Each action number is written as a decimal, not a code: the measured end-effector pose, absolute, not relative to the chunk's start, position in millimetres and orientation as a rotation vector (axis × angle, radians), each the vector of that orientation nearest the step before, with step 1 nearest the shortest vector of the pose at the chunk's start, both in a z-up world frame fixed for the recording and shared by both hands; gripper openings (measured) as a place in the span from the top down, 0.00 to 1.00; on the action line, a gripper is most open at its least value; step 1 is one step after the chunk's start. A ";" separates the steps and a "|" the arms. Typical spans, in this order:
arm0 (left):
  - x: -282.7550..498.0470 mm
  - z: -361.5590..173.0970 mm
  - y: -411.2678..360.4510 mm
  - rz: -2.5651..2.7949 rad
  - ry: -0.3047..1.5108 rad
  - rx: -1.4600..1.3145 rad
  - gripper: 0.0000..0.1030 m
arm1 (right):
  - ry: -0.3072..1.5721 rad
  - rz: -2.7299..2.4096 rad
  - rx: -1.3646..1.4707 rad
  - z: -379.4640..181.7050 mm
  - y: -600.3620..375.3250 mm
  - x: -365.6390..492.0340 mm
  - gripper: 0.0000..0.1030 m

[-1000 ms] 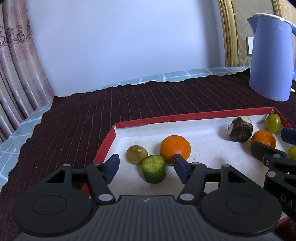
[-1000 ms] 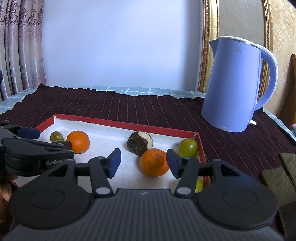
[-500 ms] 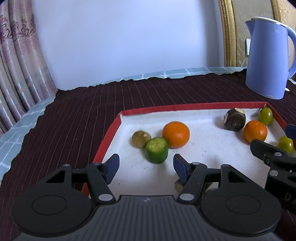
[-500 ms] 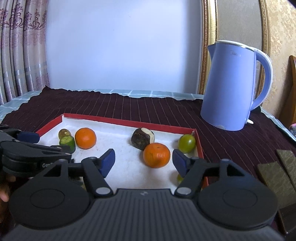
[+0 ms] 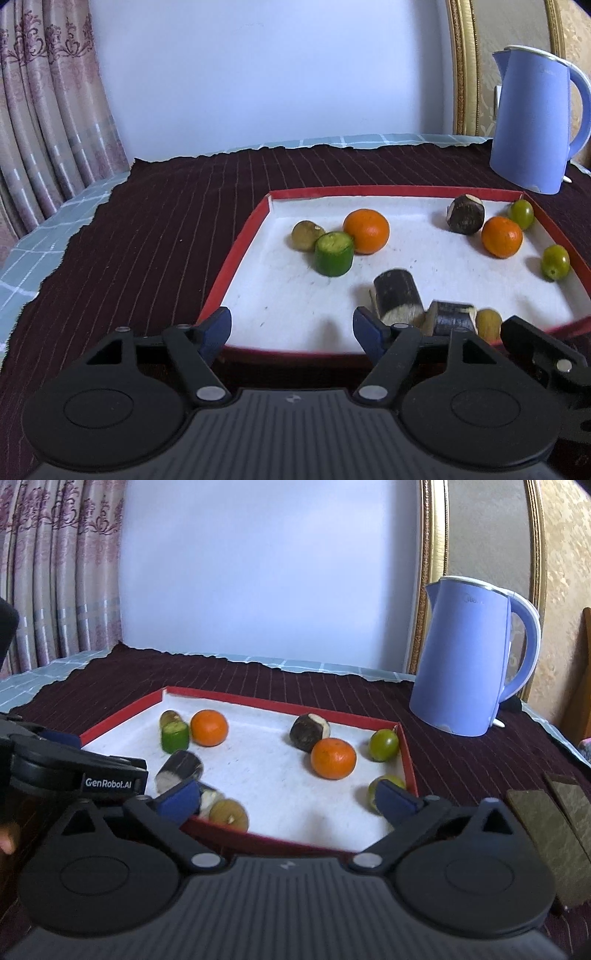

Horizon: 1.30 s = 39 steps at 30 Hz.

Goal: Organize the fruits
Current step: 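Withdraw both open grippers from the tray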

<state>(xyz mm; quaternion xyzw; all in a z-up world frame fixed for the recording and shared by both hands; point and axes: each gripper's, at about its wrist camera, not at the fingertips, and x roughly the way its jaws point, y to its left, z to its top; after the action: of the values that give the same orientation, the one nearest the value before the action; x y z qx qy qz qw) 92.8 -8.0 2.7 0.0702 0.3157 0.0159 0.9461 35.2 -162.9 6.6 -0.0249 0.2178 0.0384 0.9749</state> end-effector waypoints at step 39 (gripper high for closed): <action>44.2 -25.5 6.4 0.072 0.628 0.154 0.14 | 0.652 0.308 -0.121 -27.7 -148.1 23.3 0.00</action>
<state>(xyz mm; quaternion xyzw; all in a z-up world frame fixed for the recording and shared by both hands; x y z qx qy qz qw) 44.2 6.4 -25.5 0.0756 0.3083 0.0353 0.9476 23.3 -148.1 -27.7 -0.0593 0.3188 0.1508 0.9339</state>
